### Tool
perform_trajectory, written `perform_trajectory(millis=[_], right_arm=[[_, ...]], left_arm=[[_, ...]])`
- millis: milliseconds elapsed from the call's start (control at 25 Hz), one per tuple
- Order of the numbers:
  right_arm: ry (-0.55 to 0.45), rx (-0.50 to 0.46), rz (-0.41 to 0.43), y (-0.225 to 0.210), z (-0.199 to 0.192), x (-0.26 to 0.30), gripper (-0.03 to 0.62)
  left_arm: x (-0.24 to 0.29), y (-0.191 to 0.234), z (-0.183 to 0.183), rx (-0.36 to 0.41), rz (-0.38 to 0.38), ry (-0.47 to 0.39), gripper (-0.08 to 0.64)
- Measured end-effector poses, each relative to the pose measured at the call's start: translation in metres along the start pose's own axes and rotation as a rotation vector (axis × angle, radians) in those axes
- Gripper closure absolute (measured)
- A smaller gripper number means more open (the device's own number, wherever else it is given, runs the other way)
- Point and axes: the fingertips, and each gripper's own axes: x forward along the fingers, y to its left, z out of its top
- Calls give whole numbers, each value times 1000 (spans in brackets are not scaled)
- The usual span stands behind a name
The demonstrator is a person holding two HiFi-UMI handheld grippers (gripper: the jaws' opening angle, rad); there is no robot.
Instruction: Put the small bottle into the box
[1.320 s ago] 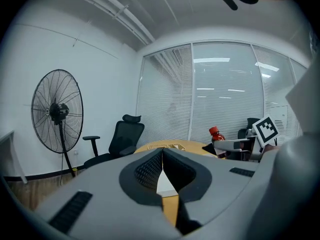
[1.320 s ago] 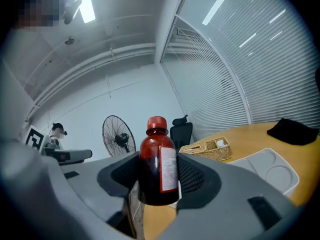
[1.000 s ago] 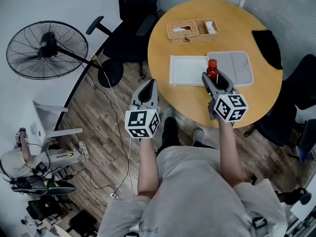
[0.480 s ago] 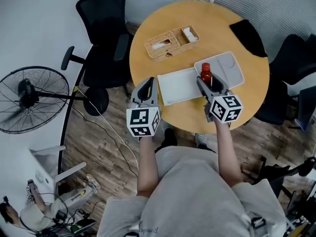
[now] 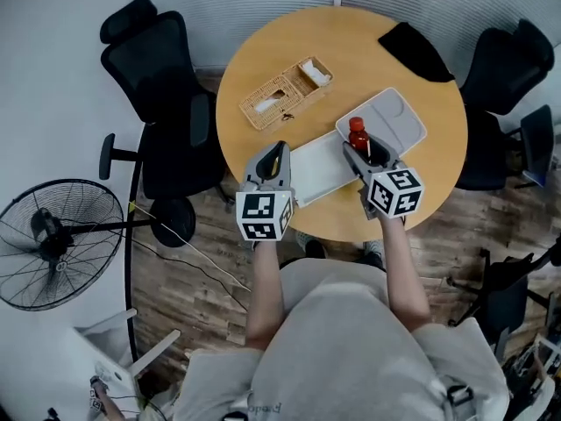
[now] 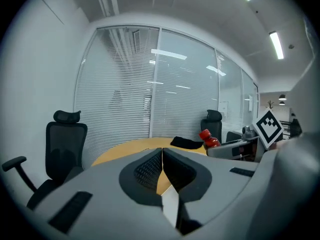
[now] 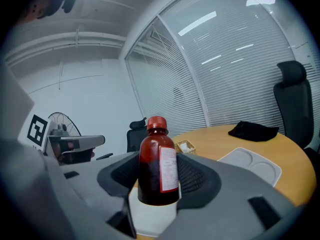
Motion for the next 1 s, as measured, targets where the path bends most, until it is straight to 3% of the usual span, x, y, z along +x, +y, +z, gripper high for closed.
perform_trajectory(millis=[240,480,640,1000], right_arm=[[81,-101,-19,9,-20,21,365],[210,-218,17,16,-43,45,365],[296,-306,92,23,-58,62,365],[459,-436,135,25,-92,81,365]], left_arm=[[-4,1,-15,11,-57,20,531],[-15,-8,-39,9,-106,55,531],[-24,-13,-48,-8,-135,65,531],[-40,-1,-59,-44,-119,57,531]])
